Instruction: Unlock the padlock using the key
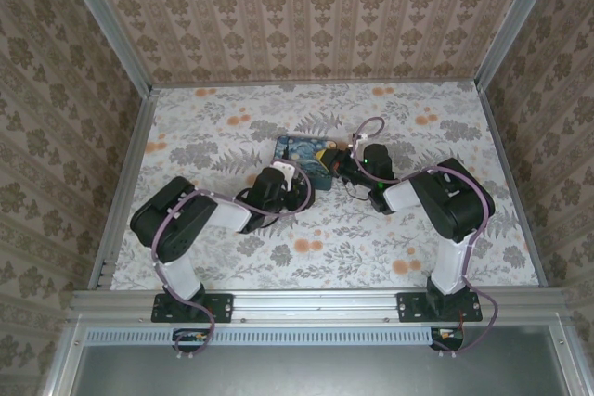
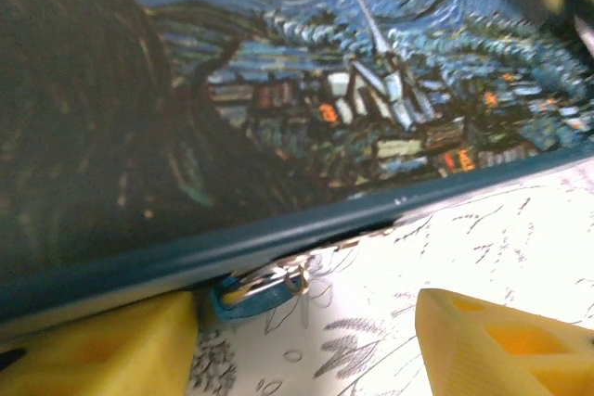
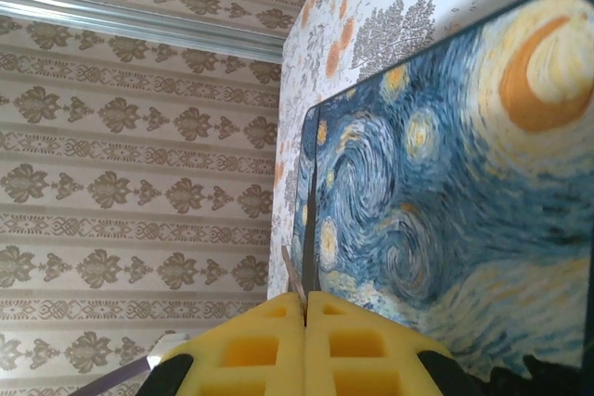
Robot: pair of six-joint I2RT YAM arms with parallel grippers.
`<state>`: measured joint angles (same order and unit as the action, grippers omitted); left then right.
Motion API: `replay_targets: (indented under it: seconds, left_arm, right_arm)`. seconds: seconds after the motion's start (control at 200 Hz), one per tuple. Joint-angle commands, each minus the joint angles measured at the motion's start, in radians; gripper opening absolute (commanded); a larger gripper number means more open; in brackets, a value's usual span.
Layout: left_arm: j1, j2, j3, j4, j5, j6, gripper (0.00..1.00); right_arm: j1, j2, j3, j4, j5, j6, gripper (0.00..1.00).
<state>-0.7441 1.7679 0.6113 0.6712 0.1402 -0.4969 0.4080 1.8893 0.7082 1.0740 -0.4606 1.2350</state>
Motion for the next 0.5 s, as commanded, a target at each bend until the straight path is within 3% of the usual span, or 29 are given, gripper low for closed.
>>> replay_targets:
  seconds: [0.0, 0.495]
  left_arm:
    - [0.008, 0.019, 0.014, 0.107, 0.09, -0.063, 0.63]
    - [0.043, 0.091, -0.015, 0.291, 0.148, -0.223, 0.6]
  right_arm:
    - [-0.01, 0.025, 0.017, 0.034, -0.003, -0.001, 0.0]
    - [-0.027, 0.038, 0.007, 0.05, -0.009, 0.006, 0.0]
